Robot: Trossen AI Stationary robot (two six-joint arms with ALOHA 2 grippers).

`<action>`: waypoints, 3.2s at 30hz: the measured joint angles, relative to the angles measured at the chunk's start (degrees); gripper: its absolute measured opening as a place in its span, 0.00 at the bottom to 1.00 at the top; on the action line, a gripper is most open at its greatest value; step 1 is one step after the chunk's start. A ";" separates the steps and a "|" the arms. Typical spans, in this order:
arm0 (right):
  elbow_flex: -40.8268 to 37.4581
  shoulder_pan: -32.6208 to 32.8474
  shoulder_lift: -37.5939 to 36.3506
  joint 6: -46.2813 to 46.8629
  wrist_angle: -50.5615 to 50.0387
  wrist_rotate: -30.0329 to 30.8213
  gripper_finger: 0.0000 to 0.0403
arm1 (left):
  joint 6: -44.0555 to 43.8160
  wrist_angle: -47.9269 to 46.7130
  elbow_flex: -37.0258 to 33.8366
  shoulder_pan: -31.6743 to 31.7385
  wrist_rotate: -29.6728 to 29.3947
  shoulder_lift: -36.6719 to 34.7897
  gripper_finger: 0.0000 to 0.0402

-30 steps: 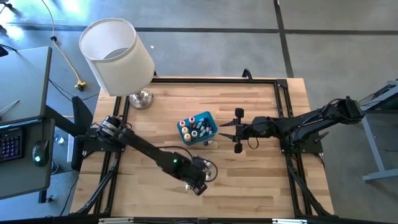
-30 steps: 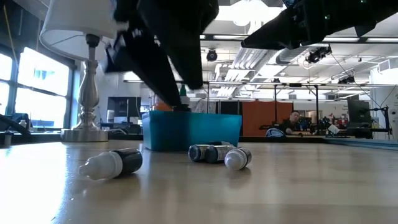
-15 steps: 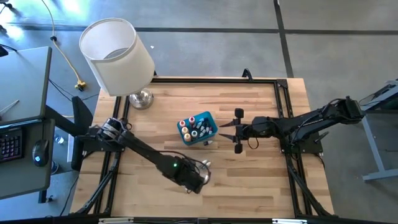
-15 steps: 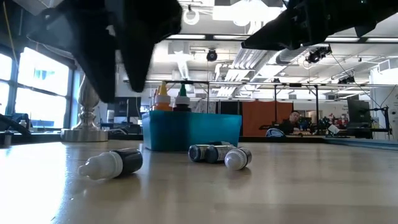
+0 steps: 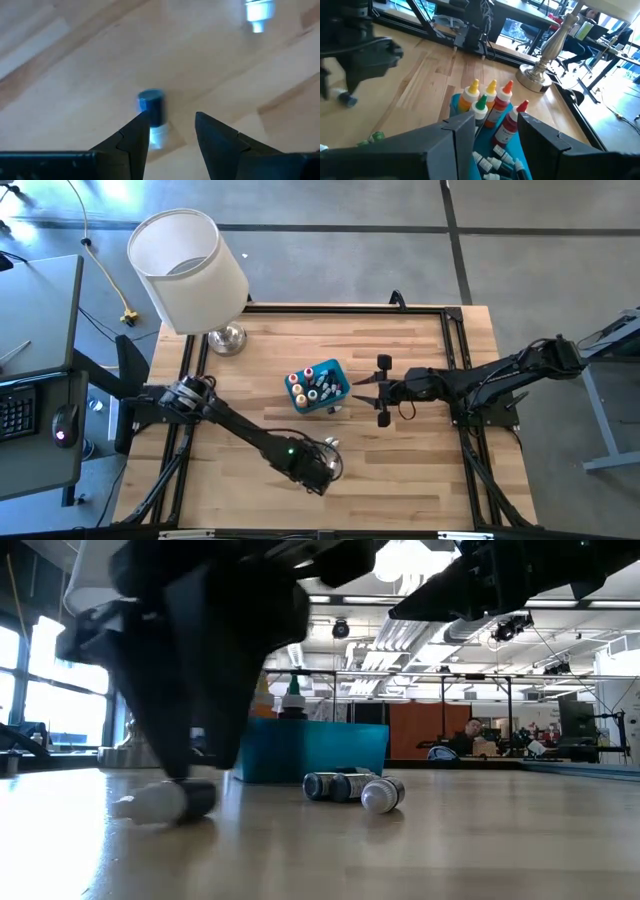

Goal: Pick & Place food coloring
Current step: Put the small blue food coloring bottle into the bin

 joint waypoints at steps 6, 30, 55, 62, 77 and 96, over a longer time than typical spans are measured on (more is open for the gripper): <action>-0.02 0.00 0.00 0.00 -0.51 0.00 0.35 | 0.32 1.48 -0.17 0.00 1.80 1.63 0.39; -0.02 0.00 0.00 0.00 -0.51 -0.01 0.35 | 27.13 -15.62 0.04 0.05 14.64 -0.52 0.39; -0.02 -0.01 0.00 0.00 -0.57 -0.02 0.35 | 7.58 -17.06 0.02 -3.83 15.98 -0.25 0.39; -0.02 0.00 0.00 0.02 -0.57 -0.03 0.35 | -2.87 -16.88 0.02 -3.70 16.48 -0.25 0.39; -0.04 -0.02 0.00 0.00 -0.60 -0.28 0.35 | -11.47 -14.38 -0.05 -3.80 12.37 0.29 0.39; -0.04 -0.13 0.00 -0.20 -0.50 -0.24 0.35 | -22.01 -14.67 -0.05 -7.22 7.03 0.29 0.39</action>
